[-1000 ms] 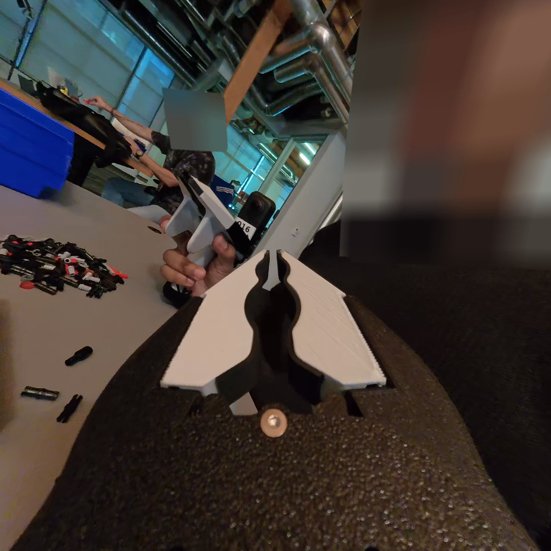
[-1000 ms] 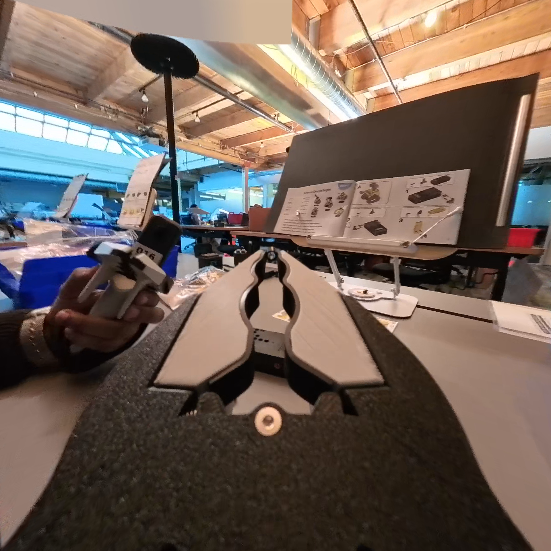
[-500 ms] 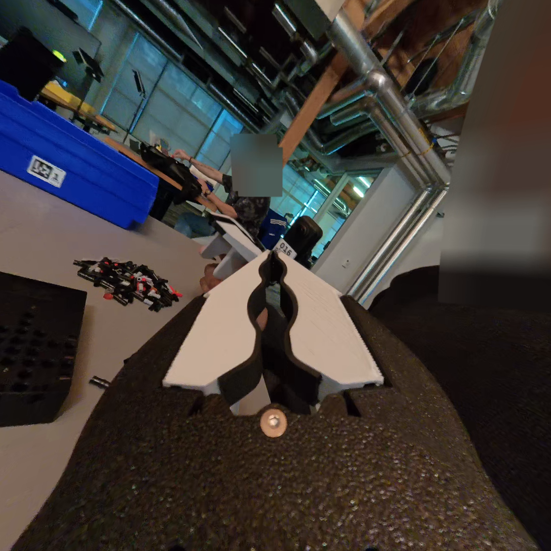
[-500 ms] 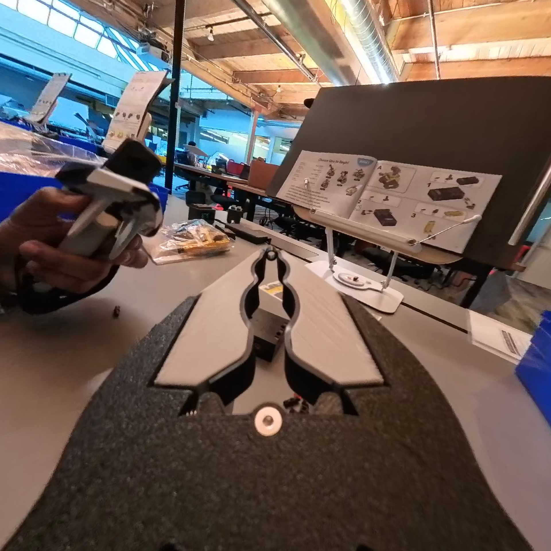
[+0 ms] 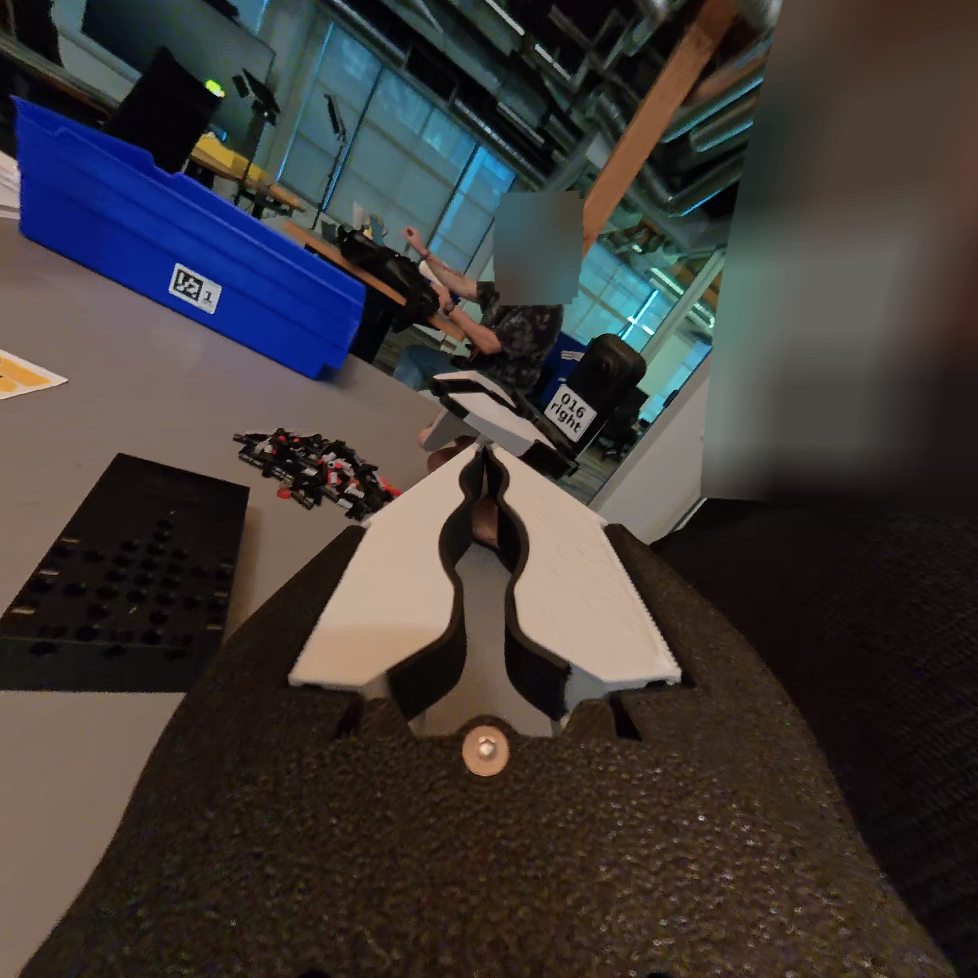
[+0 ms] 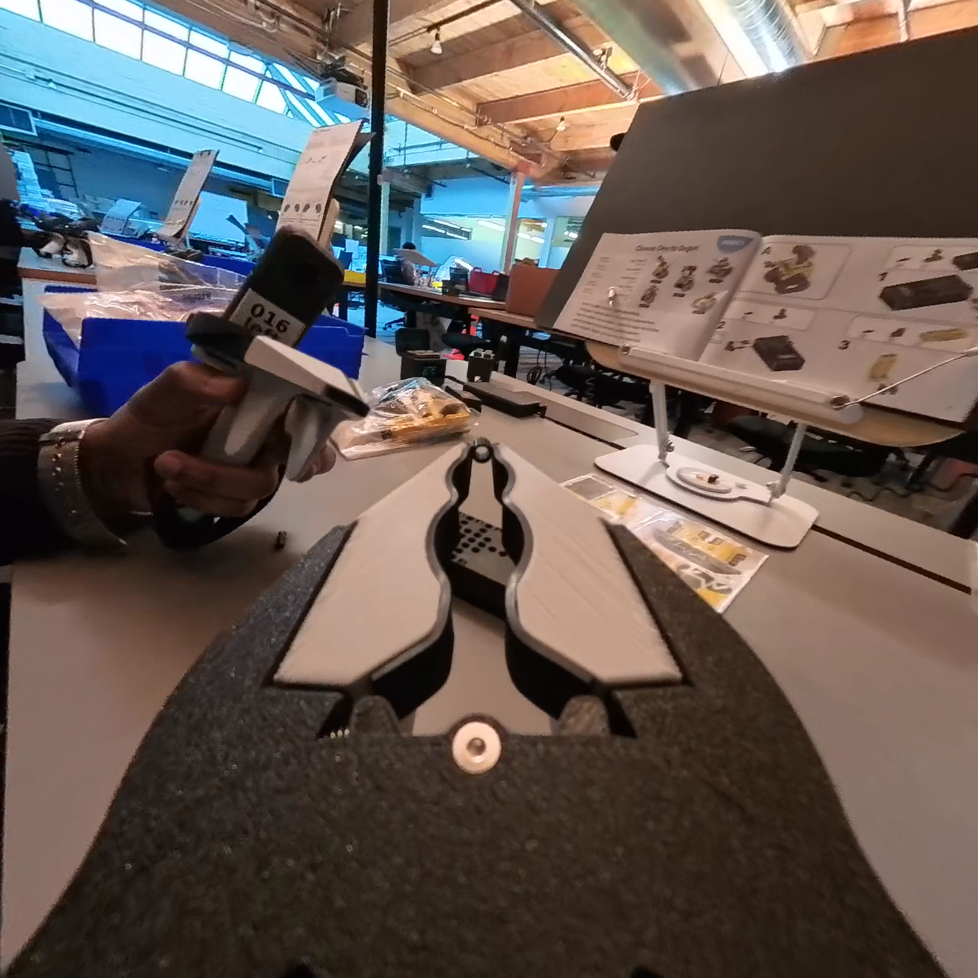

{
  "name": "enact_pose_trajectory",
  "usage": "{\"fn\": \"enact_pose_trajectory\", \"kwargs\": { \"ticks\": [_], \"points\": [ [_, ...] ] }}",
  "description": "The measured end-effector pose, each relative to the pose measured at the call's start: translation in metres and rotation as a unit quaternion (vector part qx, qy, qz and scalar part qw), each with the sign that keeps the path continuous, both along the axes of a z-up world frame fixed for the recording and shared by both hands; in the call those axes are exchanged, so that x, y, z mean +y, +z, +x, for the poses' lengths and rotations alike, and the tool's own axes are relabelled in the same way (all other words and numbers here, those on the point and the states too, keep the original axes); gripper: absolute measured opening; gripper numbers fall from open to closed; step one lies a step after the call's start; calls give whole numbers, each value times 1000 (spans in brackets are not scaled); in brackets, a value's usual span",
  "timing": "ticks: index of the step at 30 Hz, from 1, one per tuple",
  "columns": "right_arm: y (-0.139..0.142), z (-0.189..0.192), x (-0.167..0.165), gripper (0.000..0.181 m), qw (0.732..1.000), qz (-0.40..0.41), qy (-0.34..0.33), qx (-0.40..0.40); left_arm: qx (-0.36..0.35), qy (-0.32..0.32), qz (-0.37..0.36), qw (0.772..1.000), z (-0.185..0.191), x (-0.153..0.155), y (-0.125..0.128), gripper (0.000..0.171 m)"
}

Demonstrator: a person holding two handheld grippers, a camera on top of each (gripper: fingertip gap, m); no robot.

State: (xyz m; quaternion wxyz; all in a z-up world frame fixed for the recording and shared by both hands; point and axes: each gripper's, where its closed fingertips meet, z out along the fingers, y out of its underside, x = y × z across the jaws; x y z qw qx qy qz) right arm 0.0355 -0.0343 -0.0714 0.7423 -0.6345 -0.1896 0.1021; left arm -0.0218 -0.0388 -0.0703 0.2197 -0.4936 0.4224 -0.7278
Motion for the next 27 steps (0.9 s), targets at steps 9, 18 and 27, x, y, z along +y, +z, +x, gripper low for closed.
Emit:
{"fn": "enact_pose_trajectory", "kwargs": {
  "ticks": [9, 18, 27],
  "points": [
    [-4, 0, -5, 7, 998, -25, 25, 42, 14, 14, 29, 999, 1, -3, -2, 0],
    [5, 17, -14, 7, 989, -21, 20, 146, -57, 124, 109, 985, -16, 15, 23, 0],
    [9, 10, -12, 7, 957, -40, 75, 276, -91, 200, 173, 960, -32, 48, 24, 0]
  ]
}}
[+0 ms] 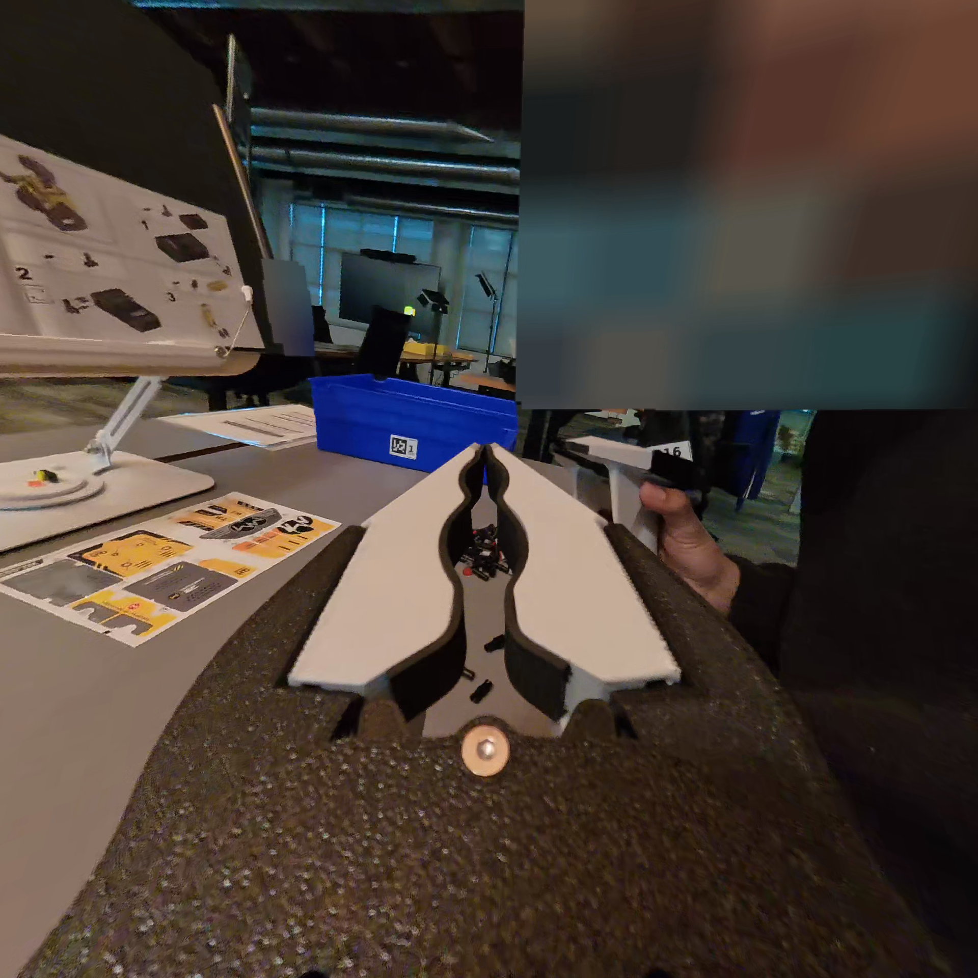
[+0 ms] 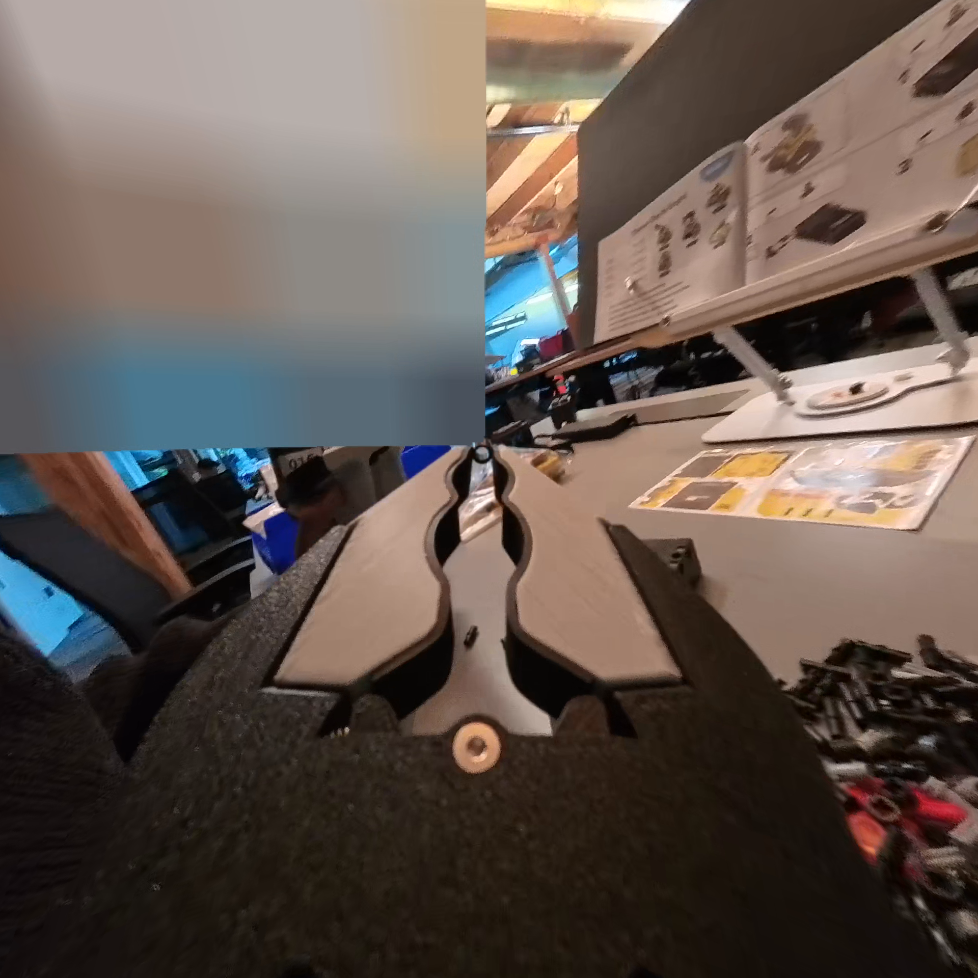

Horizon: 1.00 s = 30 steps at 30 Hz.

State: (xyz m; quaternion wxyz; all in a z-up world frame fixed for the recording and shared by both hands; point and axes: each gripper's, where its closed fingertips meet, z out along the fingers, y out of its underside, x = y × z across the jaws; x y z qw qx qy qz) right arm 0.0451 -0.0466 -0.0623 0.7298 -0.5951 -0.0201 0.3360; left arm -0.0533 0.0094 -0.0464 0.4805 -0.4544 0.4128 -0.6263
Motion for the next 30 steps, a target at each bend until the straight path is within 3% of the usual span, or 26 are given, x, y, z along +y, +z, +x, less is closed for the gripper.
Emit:
{"fn": "enact_pose_trajectory", "kwargs": {
  "ticks": [6, 10, 12, 14, 17, 21, 25, 30],
  "points": [
    [-18, -31, 12, 7, 994, -44, 53, -82, 24, -55, -28, 998, 8, -15, -4, 0],
    [-19, -35, 14, 7, 993, -46, 59, -91, 106, -82, -34, 990, 23, -27, -29, 3],
    [-18, -29, 15, 7, 995, -48, 52, -71, 181, -129, -32, 974, 28, -42, -51, 6],
    [-17, -21, 17, 7, 997, -51, 43, -50, 288, -167, -10, 943, 28, -55, -83, 20],
    [-17, -17, 18, 7, 997, -52, 39, -39, 411, -135, 78, 898, 26, -46, -127, 24],
    [-17, -22, 17, 7, 996, -49, 40, -60, 400, -144, 85, 901, 33, -48, -121, 24],
    [-15, -22, 15, 7, 997, -39, 37, -61, 427, -100, 120, 891, 31, -26, -127, 24],
    [-14, -21, 14, 7, 997, -38, 37, -54, 438, -116, 112, 884, 33, -27, -134, 24]
  ]
}}
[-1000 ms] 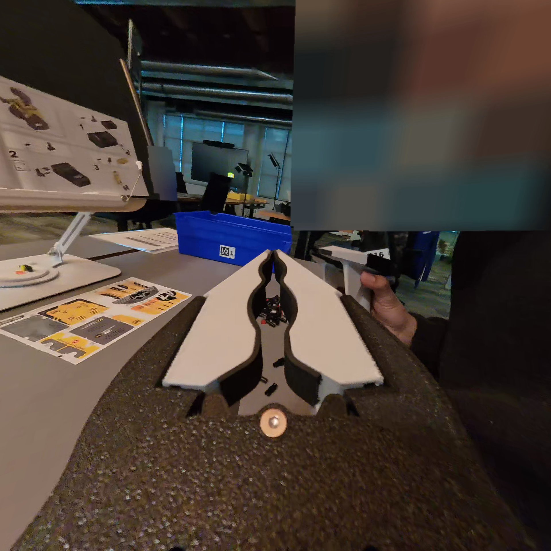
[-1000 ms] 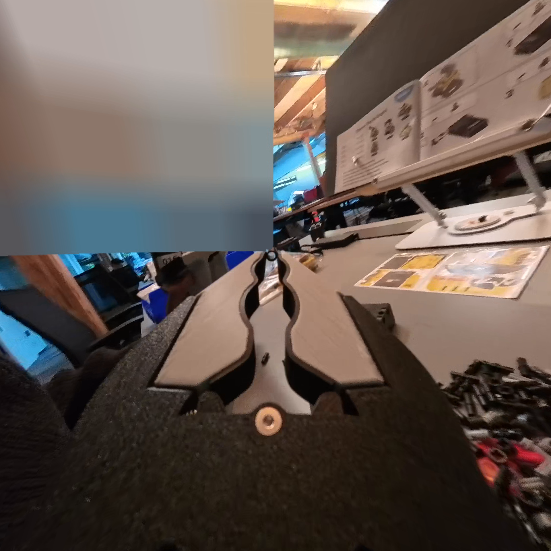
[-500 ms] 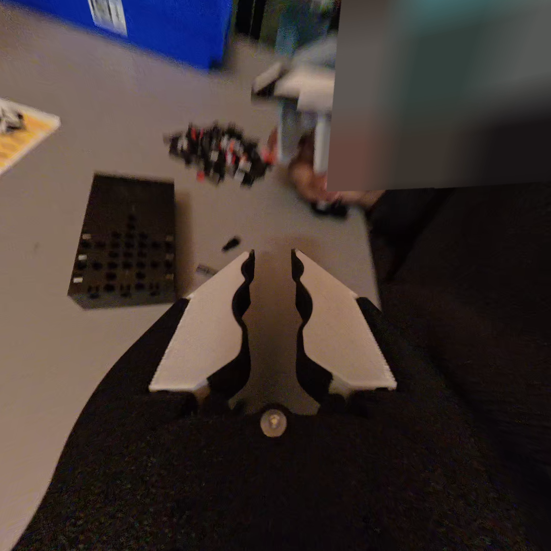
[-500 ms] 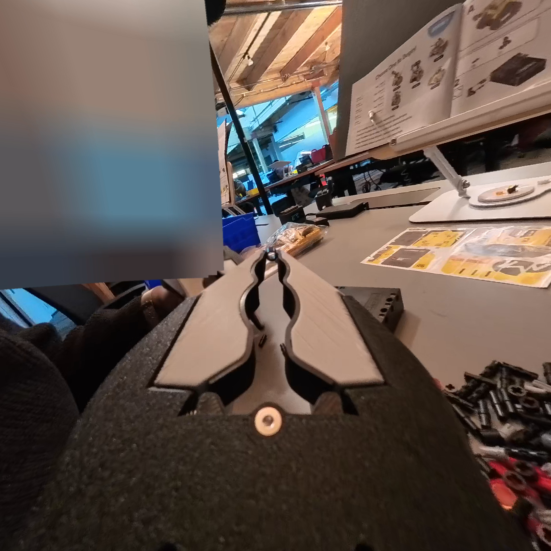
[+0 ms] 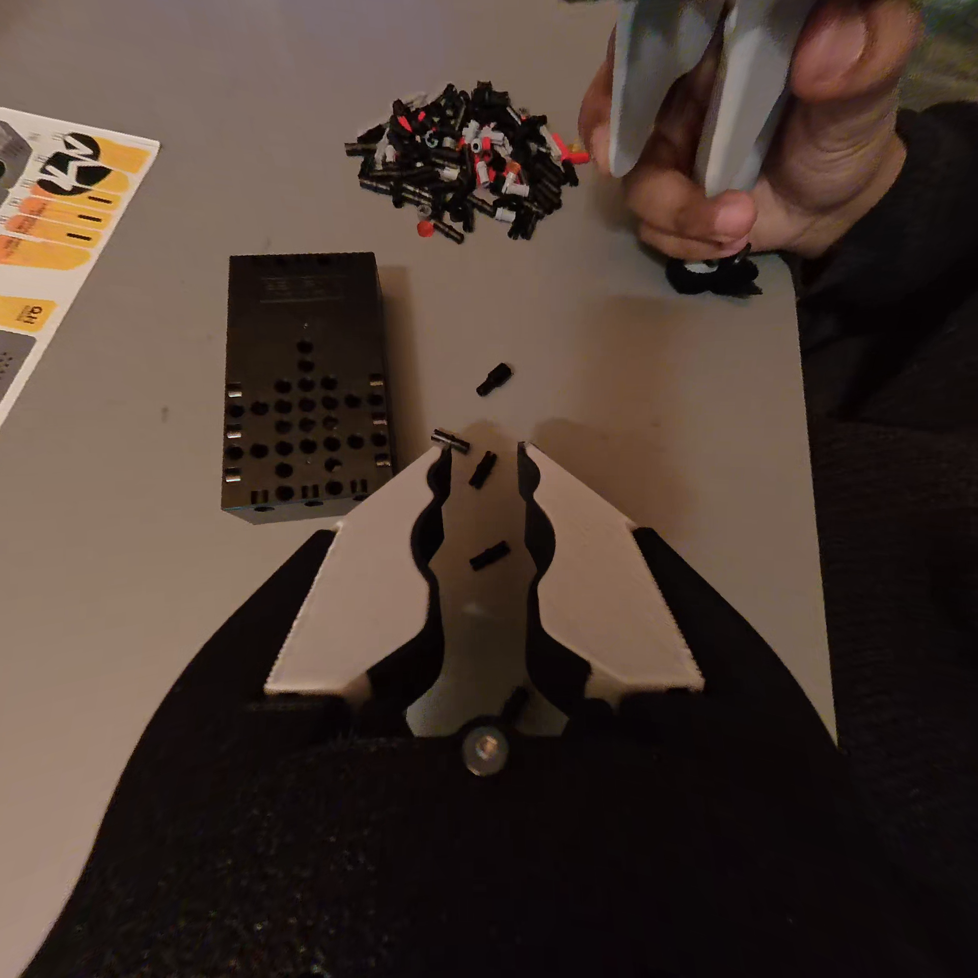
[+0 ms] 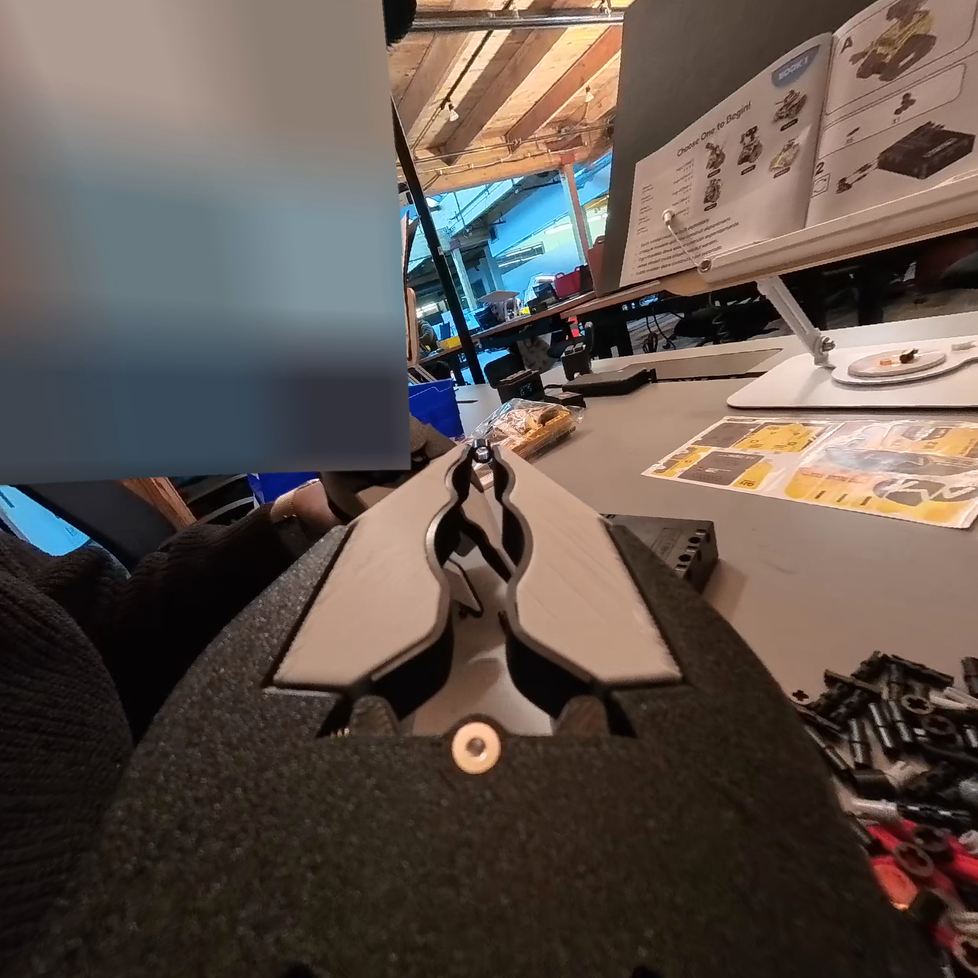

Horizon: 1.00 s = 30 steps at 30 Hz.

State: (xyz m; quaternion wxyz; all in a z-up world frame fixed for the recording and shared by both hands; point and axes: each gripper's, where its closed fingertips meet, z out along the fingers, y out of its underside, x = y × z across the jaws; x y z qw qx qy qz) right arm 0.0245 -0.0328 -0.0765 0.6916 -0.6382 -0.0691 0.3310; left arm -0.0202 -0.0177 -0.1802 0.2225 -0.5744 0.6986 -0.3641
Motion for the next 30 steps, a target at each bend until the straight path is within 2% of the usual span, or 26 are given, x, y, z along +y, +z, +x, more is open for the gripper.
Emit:
{"fn": "enact_pose_trajectory", "kwargs": {
  "ticks": [6, 16, 22, 27, 30],
  "points": [
    [-1, -1, 1, 7, 1000, -5, 3, 0, 26, -4, -3, 1000, 0, -5, -14, 24],
    [-1, 0, 1, 7, 1000, -5, 3, 3, 31, 4, 7, 999, -2, -4, -16, 21],
    [0, 0, 0, 7, 1000, -1, 4, 5, 30, 5, 33, 999, -2, -4, -18, 4],
    [0, 1, 0, 7, 1000, -2, 5, 9, 15, -3, 50, 999, -2, -7, -14, 3],
    [0, -1, -2, 7, 1000, -3, 13, 12, -36, 3, 47, 998, 2, -7, 4, 3]
  ]
}}
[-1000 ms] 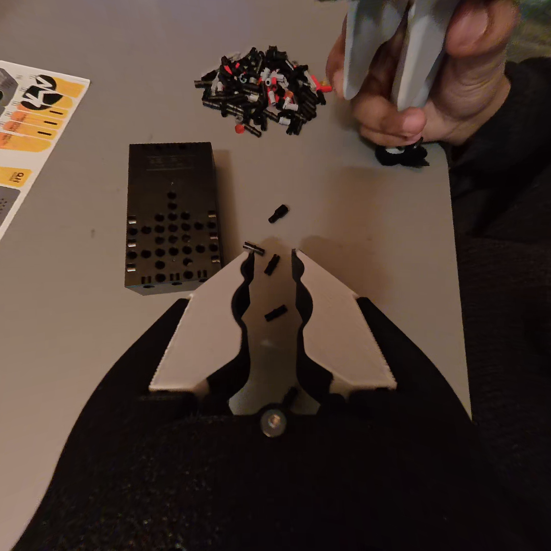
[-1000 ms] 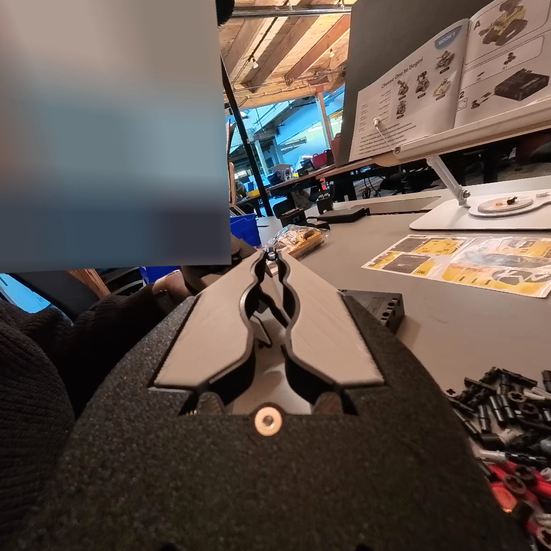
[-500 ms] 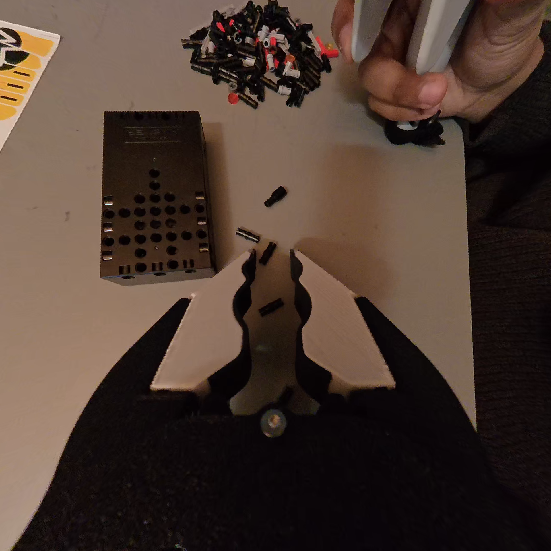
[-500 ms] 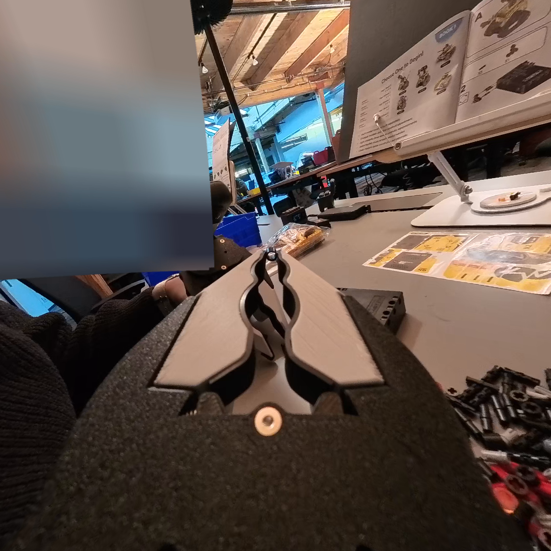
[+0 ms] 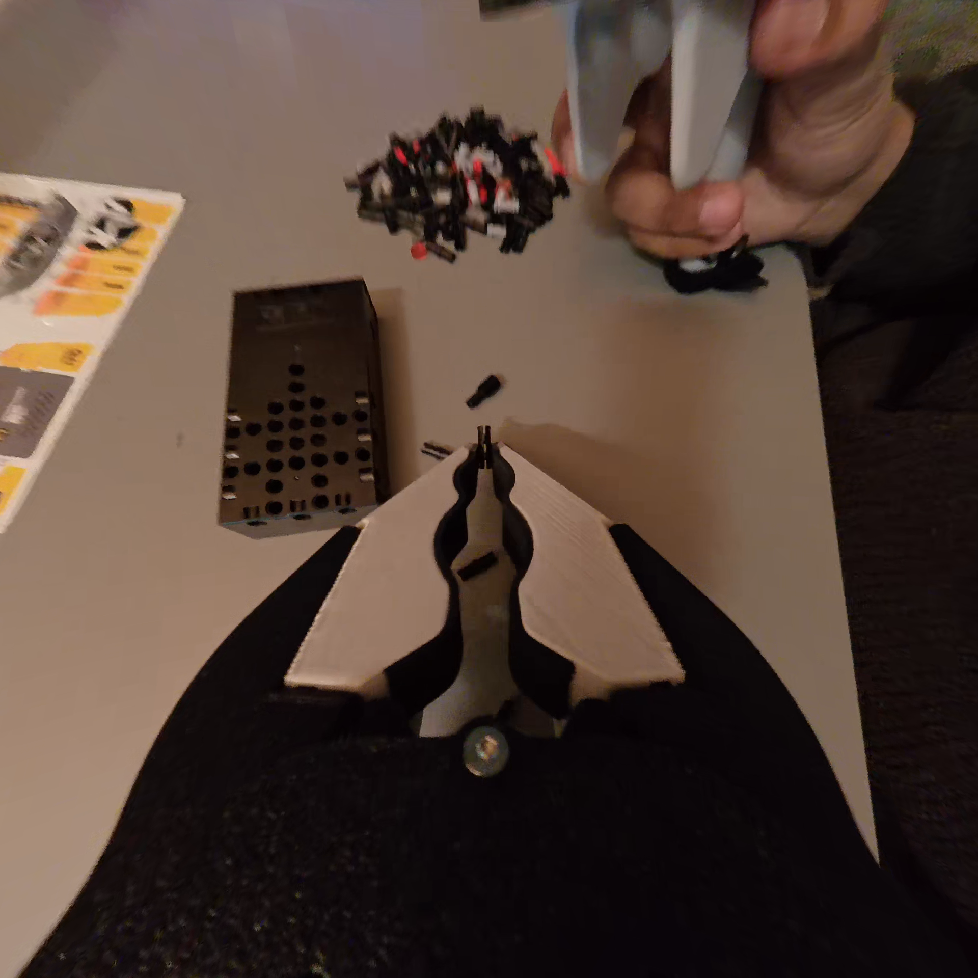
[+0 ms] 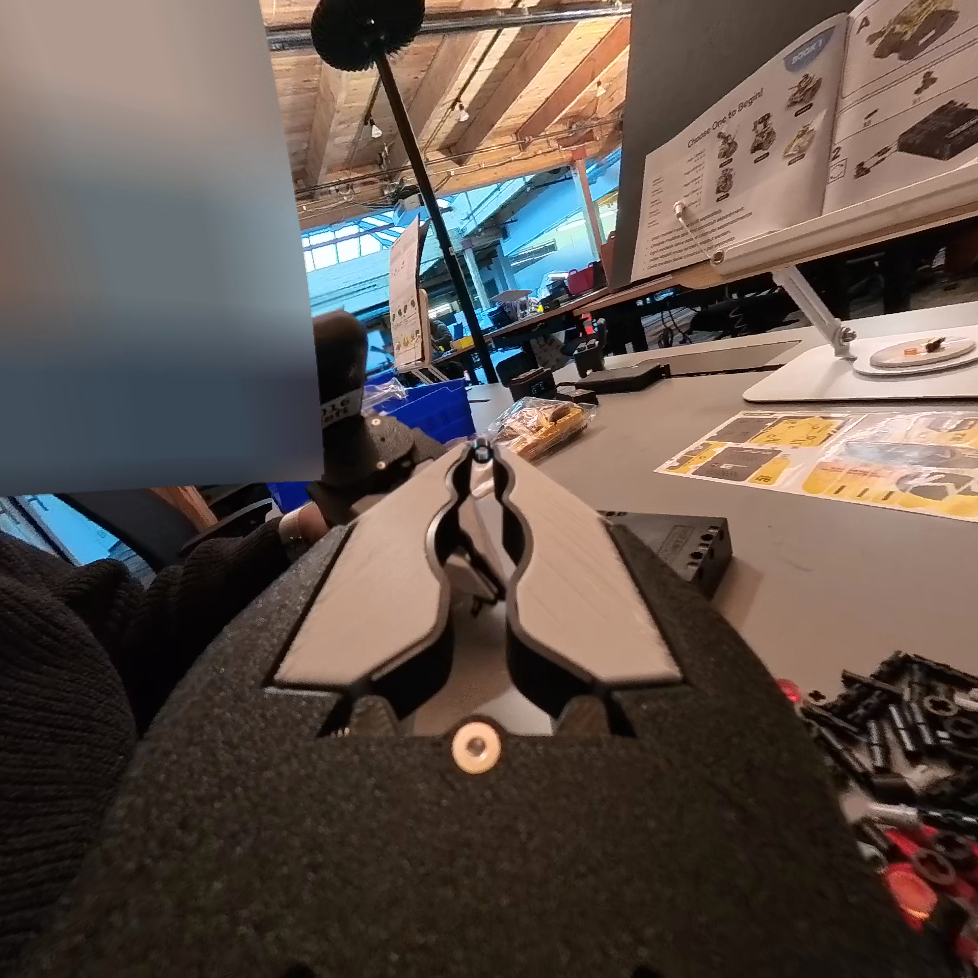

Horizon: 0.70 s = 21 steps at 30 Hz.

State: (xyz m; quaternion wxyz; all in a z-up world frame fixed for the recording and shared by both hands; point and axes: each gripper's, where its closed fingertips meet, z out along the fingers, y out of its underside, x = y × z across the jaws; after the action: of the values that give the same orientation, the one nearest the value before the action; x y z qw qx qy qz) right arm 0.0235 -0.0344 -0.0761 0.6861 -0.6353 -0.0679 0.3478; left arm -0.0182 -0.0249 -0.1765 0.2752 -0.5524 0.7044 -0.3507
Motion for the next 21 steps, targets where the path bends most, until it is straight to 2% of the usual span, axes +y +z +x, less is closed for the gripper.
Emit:
{"fn": "enact_pose_trajectory", "kwargs": {
  "ticks": [4, 8, 12, 17, 21],
  "points": [
    [-3, -11, -4, 7, 999, -17, 47, 11, -101, 2, 53, 993, 5, 1, 34, 3],
    [-8, -17, -3, 7, 996, -44, 77, 24, -181, 29, 171, 968, 7, 4, 60, 3],
    [-10, -19, -3, 7, 995, -50, 82, 24, -215, 33, 222, 950, 7, -2, 72, 3],
    [-10, -23, -4, 7, 994, -50, 92, 14, -256, 30, 247, 934, 3, -9, 87, 2],
    [-11, -29, -6, 7, 993, -50, 107, 7, -245, 14, 251, 936, 4, -14, 80, 2]
  ]
}}
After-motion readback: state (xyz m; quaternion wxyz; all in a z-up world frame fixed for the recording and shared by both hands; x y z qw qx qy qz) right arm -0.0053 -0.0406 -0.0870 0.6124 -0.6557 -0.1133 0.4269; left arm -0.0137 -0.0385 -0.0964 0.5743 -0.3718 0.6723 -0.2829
